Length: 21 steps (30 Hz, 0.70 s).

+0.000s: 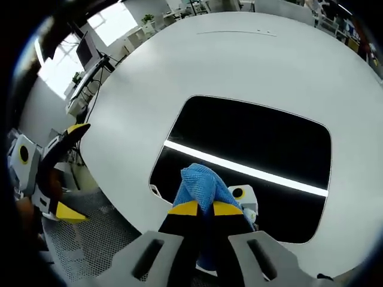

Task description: Wipe the mirror surface with the cleaning cloth until all visible marks leave the cleaned area.

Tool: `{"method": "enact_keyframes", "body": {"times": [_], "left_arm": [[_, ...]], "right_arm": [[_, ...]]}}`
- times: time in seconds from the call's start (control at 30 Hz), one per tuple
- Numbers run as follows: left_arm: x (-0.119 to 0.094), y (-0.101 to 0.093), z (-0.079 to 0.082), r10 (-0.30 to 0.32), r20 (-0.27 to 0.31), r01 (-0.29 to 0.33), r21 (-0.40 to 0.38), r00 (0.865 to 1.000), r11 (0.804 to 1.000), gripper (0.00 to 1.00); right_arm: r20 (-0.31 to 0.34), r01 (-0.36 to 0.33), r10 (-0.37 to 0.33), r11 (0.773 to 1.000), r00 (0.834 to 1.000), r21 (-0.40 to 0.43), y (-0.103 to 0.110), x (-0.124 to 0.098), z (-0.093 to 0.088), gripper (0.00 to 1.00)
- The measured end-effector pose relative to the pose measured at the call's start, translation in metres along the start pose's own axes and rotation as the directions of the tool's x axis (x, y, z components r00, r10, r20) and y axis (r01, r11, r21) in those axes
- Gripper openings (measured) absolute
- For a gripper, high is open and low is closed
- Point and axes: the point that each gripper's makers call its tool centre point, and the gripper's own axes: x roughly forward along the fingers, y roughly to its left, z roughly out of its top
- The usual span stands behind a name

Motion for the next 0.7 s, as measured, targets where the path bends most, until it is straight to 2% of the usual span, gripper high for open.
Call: {"method": "enact_keyframes", "body": {"times": [0.17,0.7], "left_arm": [[0.0,0.001,0.0,0.006,0.004,-0.006,-0.004,1.0,1.0,0.98],[0.0,0.002,0.0,0.01,0.003,-0.01,-0.005,1.0,1.0,0.97]], "right_arm": [[0.006,-0.009,0.009,1.0,1.0,0.028,-0.005,-0.002,-0.001,0.0],[0.001,0.0,0.0,1.0,1.0,0.011,-0.018,-0.006,-0.004,0.0]]}}
